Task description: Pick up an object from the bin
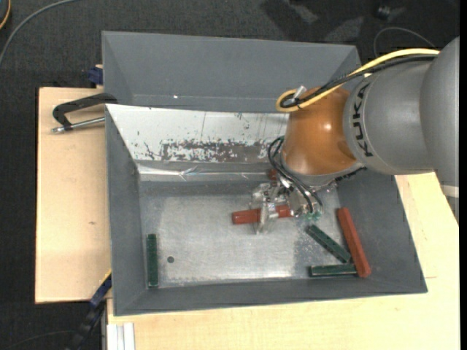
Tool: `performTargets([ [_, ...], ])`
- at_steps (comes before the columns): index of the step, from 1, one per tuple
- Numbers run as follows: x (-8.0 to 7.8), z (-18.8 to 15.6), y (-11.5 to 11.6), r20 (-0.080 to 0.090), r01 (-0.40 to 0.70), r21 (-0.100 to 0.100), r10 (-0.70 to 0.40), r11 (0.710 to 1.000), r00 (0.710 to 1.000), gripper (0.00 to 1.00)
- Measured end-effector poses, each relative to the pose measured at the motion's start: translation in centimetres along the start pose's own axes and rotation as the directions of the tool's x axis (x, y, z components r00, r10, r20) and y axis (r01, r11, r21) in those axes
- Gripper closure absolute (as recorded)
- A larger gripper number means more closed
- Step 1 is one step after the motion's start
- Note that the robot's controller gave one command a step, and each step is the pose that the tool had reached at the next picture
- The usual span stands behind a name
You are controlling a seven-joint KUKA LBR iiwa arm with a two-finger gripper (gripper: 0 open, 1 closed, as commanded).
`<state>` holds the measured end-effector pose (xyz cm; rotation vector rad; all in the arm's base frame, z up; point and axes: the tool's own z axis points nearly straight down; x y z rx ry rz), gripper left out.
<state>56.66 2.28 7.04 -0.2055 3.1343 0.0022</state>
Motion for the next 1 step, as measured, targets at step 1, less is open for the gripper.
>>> performTargets([
  [1,-0.23,-2.77,0.04,0.008,-0.001,0.001,0.001,1.000,1.000,1.00],
])
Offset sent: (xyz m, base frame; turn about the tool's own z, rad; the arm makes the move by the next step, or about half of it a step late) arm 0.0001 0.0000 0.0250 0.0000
